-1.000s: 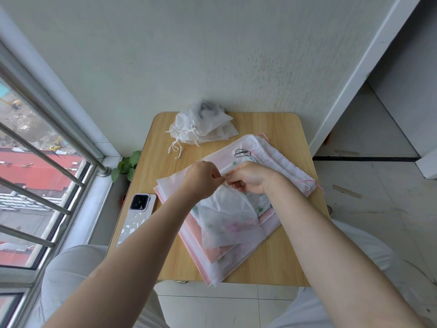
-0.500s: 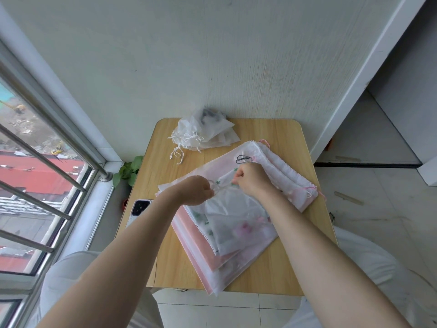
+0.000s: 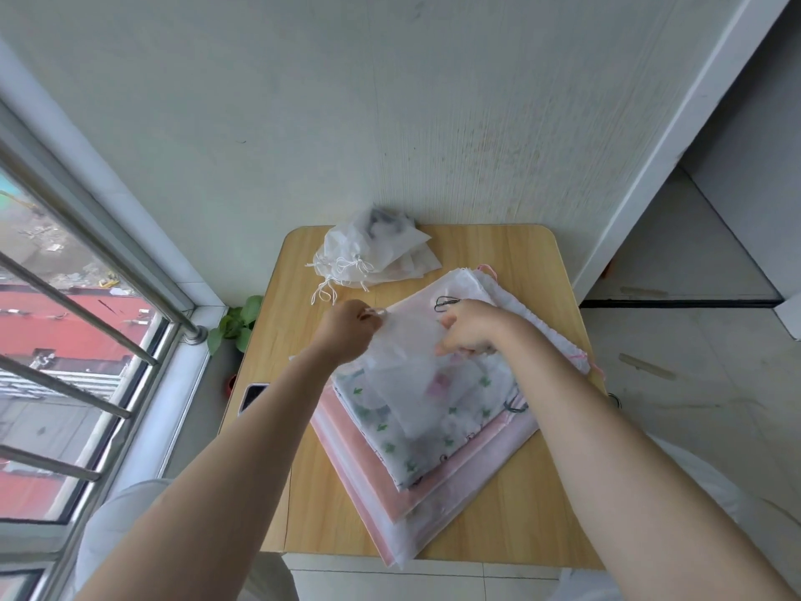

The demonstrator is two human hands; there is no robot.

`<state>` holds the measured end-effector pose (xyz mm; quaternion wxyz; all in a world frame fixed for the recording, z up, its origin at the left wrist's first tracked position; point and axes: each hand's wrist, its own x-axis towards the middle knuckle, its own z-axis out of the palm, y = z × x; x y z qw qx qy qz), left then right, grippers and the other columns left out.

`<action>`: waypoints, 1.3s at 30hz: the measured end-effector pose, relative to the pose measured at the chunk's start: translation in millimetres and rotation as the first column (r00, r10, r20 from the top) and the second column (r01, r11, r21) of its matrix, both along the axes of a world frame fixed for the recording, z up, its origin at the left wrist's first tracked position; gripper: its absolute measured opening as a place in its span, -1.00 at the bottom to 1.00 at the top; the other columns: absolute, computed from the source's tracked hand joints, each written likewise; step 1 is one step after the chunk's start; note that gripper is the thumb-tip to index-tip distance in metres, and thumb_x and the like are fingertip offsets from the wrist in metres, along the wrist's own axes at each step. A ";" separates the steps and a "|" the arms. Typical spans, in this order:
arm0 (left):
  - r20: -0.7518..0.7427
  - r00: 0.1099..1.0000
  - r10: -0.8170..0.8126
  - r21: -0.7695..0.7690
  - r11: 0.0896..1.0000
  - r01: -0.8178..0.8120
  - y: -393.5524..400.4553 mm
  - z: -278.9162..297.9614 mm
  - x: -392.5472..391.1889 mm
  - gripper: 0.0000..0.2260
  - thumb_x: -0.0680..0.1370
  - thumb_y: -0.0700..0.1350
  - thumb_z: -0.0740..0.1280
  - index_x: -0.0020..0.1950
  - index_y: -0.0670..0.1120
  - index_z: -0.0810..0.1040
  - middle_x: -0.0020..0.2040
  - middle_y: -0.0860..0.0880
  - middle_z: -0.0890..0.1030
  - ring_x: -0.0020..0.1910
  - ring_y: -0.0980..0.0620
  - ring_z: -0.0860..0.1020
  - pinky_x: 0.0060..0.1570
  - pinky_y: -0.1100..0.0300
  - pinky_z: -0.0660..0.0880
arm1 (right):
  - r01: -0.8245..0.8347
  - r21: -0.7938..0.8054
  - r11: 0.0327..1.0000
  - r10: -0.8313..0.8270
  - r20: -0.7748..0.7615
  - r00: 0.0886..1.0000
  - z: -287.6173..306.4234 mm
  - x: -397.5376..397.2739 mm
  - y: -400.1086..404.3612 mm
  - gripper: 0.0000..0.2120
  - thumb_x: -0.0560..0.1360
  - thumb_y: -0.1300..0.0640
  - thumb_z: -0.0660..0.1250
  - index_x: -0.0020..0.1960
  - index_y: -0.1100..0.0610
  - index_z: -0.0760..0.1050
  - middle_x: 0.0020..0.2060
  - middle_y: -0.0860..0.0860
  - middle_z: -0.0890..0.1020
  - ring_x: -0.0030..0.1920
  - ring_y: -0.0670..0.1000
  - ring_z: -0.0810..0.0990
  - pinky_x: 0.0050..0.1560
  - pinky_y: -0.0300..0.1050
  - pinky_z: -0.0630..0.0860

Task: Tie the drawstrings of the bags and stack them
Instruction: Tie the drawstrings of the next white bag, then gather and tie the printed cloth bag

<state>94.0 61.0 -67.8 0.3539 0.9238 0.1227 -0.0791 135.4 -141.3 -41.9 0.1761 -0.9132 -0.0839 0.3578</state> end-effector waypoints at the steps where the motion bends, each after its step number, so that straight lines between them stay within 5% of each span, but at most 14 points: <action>1: 0.004 0.999 0.046 -0.046 0.998 -0.045 0.9 -0.8 2.1 -0.82 0.61 -0.10 0.27 -0.09 -0.19 0.52 -0.35 -0.08 0.51 -0.42 0.00 0.47 -0.41 0.22 0.42 | -0.008 -0.083 0.997 0.007 -0.012 1.000 0.9 6.2 3.8 -0.81 0.52 0.15 0.34 0.13 0.13 0.52 -0.17 0.08 0.61 -0.35 -0.01 0.48 -0.35 -0.22 0.40; 3: 0.010 0.992 0.124 -0.167 0.979 -0.120 3.1 -2.0 11.3 -0.82 0.61 -0.14 0.24 -0.18 -0.14 0.47 -0.39 -0.09 0.50 -0.49 0.02 0.44 -0.48 0.28 0.40 | 0.067 -0.153 0.986 -0.065 0.019 0.998 4.9 22.8 15.1 -0.80 0.56 0.23 0.22 0.11 0.21 0.57 -0.19 0.07 0.64 -0.30 0.05 0.55 -0.23 -0.18 0.46; 5: 0.001 0.966 0.258 -0.364 0.900 -0.240 6.6 -3.6 25.2 -0.80 0.61 -0.19 0.22 -0.22 -0.15 0.45 -0.40 -0.11 0.49 -0.48 0.01 0.45 -0.41 0.24 0.46 | 0.165 -0.035 0.986 -0.152 0.238 0.959 7.1 43.3 27.6 -0.80 0.58 0.21 0.23 0.16 0.20 0.52 -0.01 0.07 0.65 -0.05 0.10 0.62 -0.05 -0.14 0.45; 8: -0.177 0.841 0.511 -0.715 0.521 -0.467 11.0 0.8 51.1 -0.85 0.62 -0.23 0.22 -0.14 -0.19 0.48 -0.31 -0.10 0.48 -0.40 0.02 0.50 -0.32 0.16 0.58 | 0.143 0.454 0.879 -0.371 0.465 0.804 22.2 59.1 45.3 -0.58 0.59 0.23 0.16 0.44 0.10 0.24 0.20 0.19 0.55 0.14 0.21 0.55 0.02 -0.03 0.46; 10: -0.284 0.775 0.565 -0.816 0.283 -0.505 11.9 1.2 69.1 -0.91 0.63 -0.24 0.23 -0.01 -0.25 0.49 -0.24 -0.11 0.49 -0.35 0.01 0.53 -0.33 0.16 0.62 | 0.057 0.566 0.822 -0.387 0.483 0.785 28.7 66.9 50.6 -0.48 0.58 0.22 0.17 0.51 0.03 0.15 0.30 0.15 0.49 0.20 0.17 0.52 0.16 0.04 0.48; 12: -0.347 0.756 0.555 -0.829 0.195 -0.524 10.7 -1.9 78.6 -0.86 0.62 -0.25 0.26 0.14 -0.28 0.46 -0.21 -0.15 0.52 -0.33 -0.04 0.57 -0.41 0.19 0.60 | 0.048 0.553 0.832 -0.366 0.480 0.797 24.0 70.0 49.7 -0.51 0.58 0.20 0.19 0.49 0.04 0.21 0.33 0.11 0.46 0.25 0.12 0.49 0.21 0.05 0.46; 16: -0.405 0.794 0.453 -0.785 0.272 -0.556 2.0 -5.2 76.6 -0.90 0.57 -0.31 0.33 0.05 -0.31 0.47 -0.17 -0.20 0.56 -0.26 -0.10 0.61 -0.41 0.19 0.61 | 0.159 0.403 0.901 -0.339 0.426 0.839 1.1 61.6 30.8 -0.69 0.58 0.18 0.17 0.31 0.11 0.46 0.24 0.02 0.53 0.21 0.05 0.51 -0.04 -0.22 0.31; 19: -0.378 0.796 0.472 -0.738 0.366 -0.568 -5.0 -5.2 65.2 -0.97 0.55 -0.36 0.28 -0.05 -0.27 0.46 -0.19 -0.17 0.54 -0.28 -0.07 0.60 -0.36 0.18 0.61 | 0.219 0.233 0.947 -0.298 0.396 0.869 -21.4 55.1 12.8 -0.77 0.57 0.24 0.18 0.15 0.23 0.53 0.13 0.12 0.57 0.15 0.13 0.53 -0.13 -0.13 0.34; 23: -0.170 0.865 0.472 -0.415 0.762 -0.497 -14.6 -17.6 41.6 -0.95 0.49 -0.25 0.23 -0.11 -0.18 0.49 -0.24 -0.09 0.52 -0.32 -0.04 0.53 -0.34 0.15 0.51 | 0.357 0.036 0.933 -0.345 0.364 0.865 -43.1 37.4 -4.8 -0.78 0.52 0.19 0.29 0.16 0.20 0.49 0.10 0.06 0.51 0.17 0.14 0.56 -0.06 -0.12 0.44; 26: -0.151 0.975 0.160 -0.084 0.981 -0.174 -30.3 -29.0 23.5 -0.85 0.50 -0.18 0.24 -0.03 -0.12 0.59 -0.18 -0.03 0.56 -0.15 -0.05 0.52 -0.15 0.12 0.48 | 0.313 -0.117 0.943 -0.262 0.321 0.910 -49.3 20.0 -10.7 -0.81 0.55 0.19 0.21 0.16 0.13 0.46 -0.04 0.06 0.56 0.11 0.14 0.58 -0.13 -0.11 0.40; 28: -0.211 0.977 0.012 0.065 0.998 0.001 -38.3 -34.3 15.3 -0.80 0.53 -0.16 0.26 0.09 -0.11 0.62 -0.04 -0.04 0.57 -0.07 -0.04 0.51 -0.08 0.15 0.46 | 0.308 -0.138 0.941 -0.243 0.354 0.903 -53.3 11.7 -11.3 -0.72 0.57 0.19 0.18 0.28 0.17 0.40 0.10 0.10 0.59 0.20 0.17 0.55 -0.01 -0.06 0.42; 31: -0.210 0.978 -0.003 0.104 0.994 0.025 -41.1 -37.2 8.7 -0.73 0.53 -0.12 0.26 0.21 -0.05 0.58 0.13 -0.04 0.58 -0.02 -0.01 0.52 -0.07 0.18 0.45 | 0.325 -0.133 0.936 -0.246 0.411 0.878 -54.7 5.5 -14.2 -0.73 0.58 0.22 0.16 0.25 0.18 0.45 0.12 0.11 0.59 0.23 0.18 0.52 0.18 0.00 0.40; 35: -0.100 0.995 -0.028 0.071 0.997 0.035 -41.7 -30.1 6.6 -0.71 0.55 -0.10 0.28 0.27 -0.04 0.55 0.22 -0.05 0.55 0.08 0.00 0.53 0.03 0.17 0.44 | 0.198 0.034 0.980 -0.190 0.482 0.855 -51.7 2.9 -16.1 -0.79 0.55 0.29 0.17 -0.22 0.07 0.41 -0.31 -0.03 0.41 -0.09 0.15 0.49 -0.14 -0.10 0.33; 39: 0.023 1.000 0.013 -0.084 0.996 -0.011 -42.0 -12.1 11.4 -0.67 0.54 -0.03 0.34 0.30 -0.02 0.54 0.21 0.01 0.55 0.16 0.04 0.51 0.06 0.21 0.38 | 0.009 0.195 0.981 -0.117 0.552 0.826 -39.8 5.2 -10.0 -0.84 0.58 0.19 0.26 -0.06 0.04 0.60 -0.15 -0.03 0.56 -0.07 0.06 0.54 -0.10 -0.09 0.36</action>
